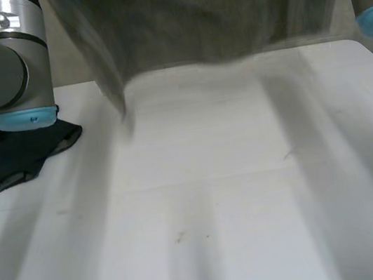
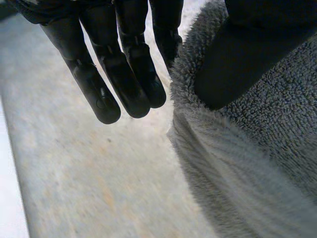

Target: Fold the laundry.

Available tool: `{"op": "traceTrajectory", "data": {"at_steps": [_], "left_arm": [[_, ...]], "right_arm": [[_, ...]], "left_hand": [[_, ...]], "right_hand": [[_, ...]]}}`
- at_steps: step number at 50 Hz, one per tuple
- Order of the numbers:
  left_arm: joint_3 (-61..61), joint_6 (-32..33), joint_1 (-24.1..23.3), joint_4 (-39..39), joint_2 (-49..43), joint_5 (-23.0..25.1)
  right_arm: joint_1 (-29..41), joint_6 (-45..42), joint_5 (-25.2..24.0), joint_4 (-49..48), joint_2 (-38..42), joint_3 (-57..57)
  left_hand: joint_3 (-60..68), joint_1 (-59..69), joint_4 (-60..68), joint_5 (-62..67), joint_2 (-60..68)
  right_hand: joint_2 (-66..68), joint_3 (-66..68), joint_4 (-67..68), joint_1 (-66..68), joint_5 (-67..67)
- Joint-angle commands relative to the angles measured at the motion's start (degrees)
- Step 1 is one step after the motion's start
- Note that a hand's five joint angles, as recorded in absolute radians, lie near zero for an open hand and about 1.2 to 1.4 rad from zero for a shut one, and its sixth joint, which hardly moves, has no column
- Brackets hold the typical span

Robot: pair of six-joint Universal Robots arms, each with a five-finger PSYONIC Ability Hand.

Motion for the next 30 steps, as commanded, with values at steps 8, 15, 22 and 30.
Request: {"op": "traceTrajectory", "data": {"at_steps": [8,15,22,30], "left_arm": [[-27.95,0.06,-0.49,1.09,2.41,-1.59],[-39.72,0.15,-0.40,-0.49,1.62,-4.83],[-47.64,0.50,-0.58,-7.85,2.75,-8.01],[-49.41,0.50,-0.58,-20.79,10.39,-7.04]], "right_arm": [[0.97,-0.52,-3.96,0.76,-9.62,40.50],[0.97,-0.87,-5.53,0.76,-9.71,59.41],[0.88,-2.36,-9.05,0.76,-9.88,68.39],[-0.26,-2.19,-10.11,0.50,-15.06,72.26]], "left_hand": [[11.51,15.41,11.14,13.87,11.19],[11.51,15.41,11.14,13.87,11.19],[-7.37,-3.47,-7.74,-5.01,-7.69],[-53.87,-49.97,-54.24,-51.51,-54.19]], "right_hand": [[13.01,12.51,11.93,24.39,13.94],[13.01,12.51,11.93,24.39,13.94],[13.01,12.51,11.93,24.39,13.94],[13.01,12.51,11.93,24.39,13.94]]}}
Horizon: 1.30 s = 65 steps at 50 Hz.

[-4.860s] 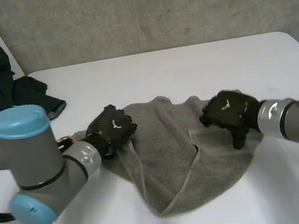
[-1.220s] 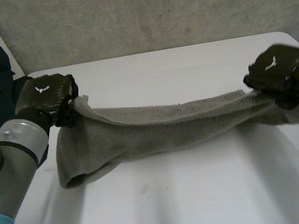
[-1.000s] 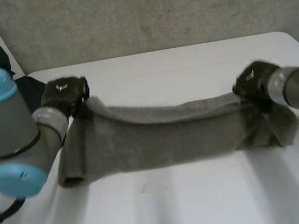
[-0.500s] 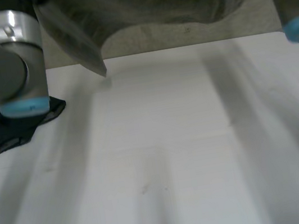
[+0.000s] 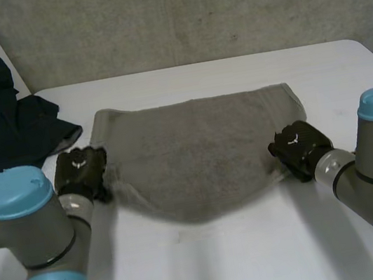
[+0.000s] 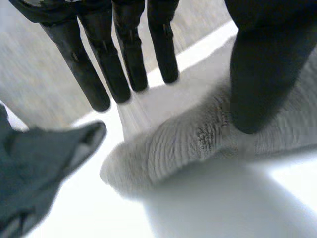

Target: Fold the laundry.

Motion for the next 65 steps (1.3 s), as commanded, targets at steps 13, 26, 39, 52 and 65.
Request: {"op": "traceTrajectory", "data": {"at_steps": [13,26,39,52,65], "left_arm": [[0.34,15.26,7.08,-13.38,13.16,23.18],[10.79,33.21,10.51,-18.20,-1.77,28.64],[29.43,33.03,10.95,-37.90,-14.79,32.60],[31.90,33.29,11.04,-37.90,-17.07,32.16],[32.69,33.64,11.39,-37.90,-17.78,29.61]], "right_arm": [[-3.32,-0.05,-2.98,-0.57,-5.01,5.30],[-3.40,-0.14,-2.98,-0.66,-5.01,6.09],[-3.49,-0.22,-2.98,-0.83,-5.01,6.80],[-3.49,-0.22,-3.07,-1.09,-4.92,6.80],[-3.49,-0.22,-3.07,-1.10,-4.92,6.71]], "left_hand": [[-27.64,-25.56,-27.76,-27.63,-27.35],[-15.70,-13.62,-15.82,-15.69,-15.42],[-12.84,-10.76,-12.96,-12.83,-12.55],[-1.06,1.02,-1.19,-1.05,-0.78],[-6.10,-4.02,-6.22,-6.09,-5.82]], "right_hand": [[13.01,12.51,11.93,24.21,13.30],[13.01,12.51,11.93,24.21,13.30],[13.01,12.51,11.93,24.21,13.30],[13.01,12.51,11.93,24.21,13.30],[13.01,12.51,11.93,24.21,13.30]]}}
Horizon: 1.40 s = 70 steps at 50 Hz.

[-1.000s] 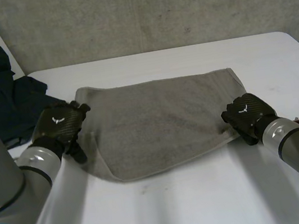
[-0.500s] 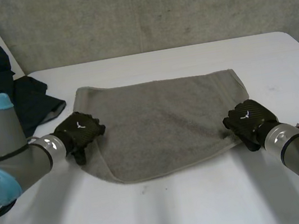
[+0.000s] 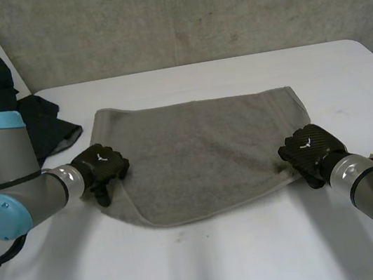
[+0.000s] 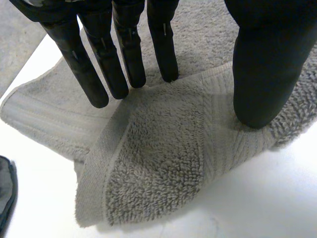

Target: Fold the laundry.

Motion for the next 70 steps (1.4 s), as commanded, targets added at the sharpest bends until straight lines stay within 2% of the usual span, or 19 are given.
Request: {"op": "traceTrajectory", "data": {"at_steps": [1,9,14,20,41,43,47,52,56,61,70], "left_arm": [[0.17,0.14,0.10,-0.02,-0.13,-1.31],[0.09,0.14,0.10,-0.02,-0.40,-1.83],[-0.79,-0.12,0.02,-0.02,0.39,-2.36],[-3.34,-0.74,-0.34,0.07,1.70,-3.68],[-24.78,-2.58,2.56,8.59,21.30,-3.77],[-27.15,-3.55,3.27,8.59,23.41,-3.85],[-31.98,-5.48,4.32,7.89,28.16,-4.12],[-38.22,-6.28,4.41,5.17,33.34,-4.99],[-42.80,-6.19,4.41,-0.19,37.65,-5.70],[-45.70,-6.19,4.06,-4.06,41.87,-5.70],[-43.95,-6.63,3.88,-0.64,40.30,-5.61]], "right_arm": [[0.00,0.00,0.00,-0.01,0.00,-0.02],[0.00,0.00,0.00,0.07,0.00,0.07],[0.00,-0.08,0.00,0.07,0.00,0.07],[-0.08,-0.08,0.09,0.16,0.00,-0.11],[-0.17,-2.10,0.35,2.27,-0.09,-0.02],[-0.17,-2.81,0.35,3.67,-0.27,-0.20],[-0.43,-7.02,0.35,11.65,-2.98,-0.55],[-5.08,-17.37,0.09,28.42,-7.11,0.50],[-7.64,-22.65,1.22,37.13,-11.23,2.60],[-9.75,-25.31,0.18,41.38,-16.61,4.37],[-10.72,-26.01,0.44,40.33,-17.15,3.94]], "left_hand": [[1.74,1.54,1.92,2.16,1.77],[2.90,2.70,3.09,3.33,2.93],[27.58,27.38,27.76,28.01,27.61],[38.89,38.70,39.08,39.32,38.93],[40.42,40.22,40.61,40.85,40.45],[45.95,45.75,46.13,46.37,45.98],[46.62,46.43,46.81,47.05,46.66],[46.62,46.43,46.81,47.05,46.66],[46.62,46.43,46.81,47.05,46.66],[46.62,46.43,46.81,47.05,46.66],[46.62,46.43,46.81,47.05,46.66]], "right_hand": [[13.01,12.51,11.93,24.21,13.30],[13.01,12.51,11.93,24.21,13.30],[13.01,12.51,11.93,24.21,13.30],[13.01,12.51,11.93,24.21,13.30],[13.01,12.51,11.93,24.21,13.30],[13.01,12.51,11.93,24.21,13.30],[13.01,12.51,11.93,24.21,13.30],[13.01,12.51,11.93,24.21,13.30],[13.01,12.51,11.93,24.21,13.30],[13.01,12.51,11.93,24.21,13.30],[13.01,12.51,11.93,24.21,13.30]]}}
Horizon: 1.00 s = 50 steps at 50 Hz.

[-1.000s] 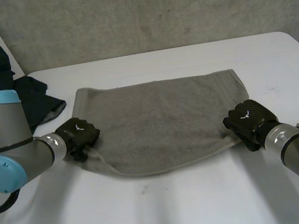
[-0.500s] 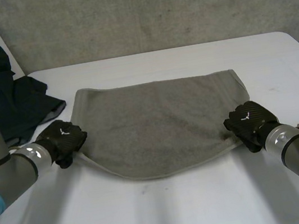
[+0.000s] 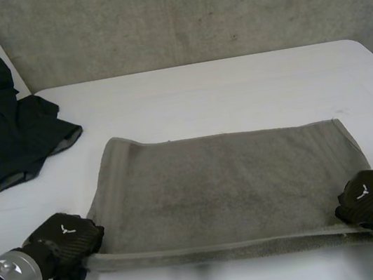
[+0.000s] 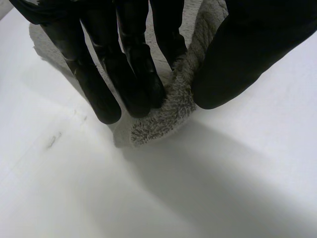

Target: Fold the laundry.

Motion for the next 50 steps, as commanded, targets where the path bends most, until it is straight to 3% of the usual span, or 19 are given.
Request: {"op": "traceTrajectory", "data": {"at_steps": [1,10,16,18,23,27,31,41,50], "left_arm": [[2.37,-0.32,-0.24,4.18,-2.68,-0.09],[12.11,-6.54,-4.20,14.73,-16.64,-1.32],[17.75,-9.81,-5.16,15.09,-20.61,-5.97],[18.45,-9.98,-6.56,15.18,-20.88,-6.86],[18.37,-10.07,-8.33,15.36,-20.97,-7.04],[18.02,-10.07,-8.59,15.36,-20.62,-7.21],[17.67,-9.90,-9.03,15.36,-20.44,-7.30],[15.56,-9.90,-8.60,14.92,-19.04,-7.39],[16.95,-9.90,-8.07,17.37,-18.42,-6.95]], "right_arm": [[-0.15,-0.09,0.71,-2.61,1.65,-0.80],[0.56,2.18,1.77,-11.84,10.62,-6.59],[0.30,9.04,1.51,-7.82,15.02,-12.04],[0.12,11.06,1.25,-3.34,16.78,-13.80],[-0.32,11.77,-1.38,3.44,18.19,-15.47],[-0.67,12.30,-3.32,2.66,17.92,-16.09],[-1.90,13.00,-4.46,0.11,17.66,-16.18],[-2.16,12.12,-2.53,-2.27,17.75,-14.51],[-1.64,13.35,-2.09,-6.55,18.01,-20.29]], "left_hand": [[11.90,15.08,11.43,12.98,11.48],[11.90,15.08,11.43,12.98,11.48],[11.90,15.08,11.43,12.98,11.48],[11.90,15.08,11.43,12.98,11.48],[11.90,15.08,11.43,12.98,11.48],[11.90,15.08,11.43,12.98,11.48],[11.90,15.08,11.43,12.98,11.48],[11.90,15.08,11.43,12.98,11.48],[11.90,15.08,11.43,12.98,11.48]], "right_hand": [[13.01,12.51,11.93,24.24,13.30],[13.01,12.51,11.93,24.24,13.30],[13.01,12.51,11.93,24.24,13.30],[-9.71,-10.21,-10.79,1.52,-9.42],[-17.87,-18.37,-18.95,-6.64,-17.58],[-15.03,-15.54,-16.12,-3.80,-14.75],[12.34,11.83,11.25,23.57,12.62],[13.01,12.51,11.93,24.24,13.30],[13.01,12.51,11.93,24.24,13.30]]}}
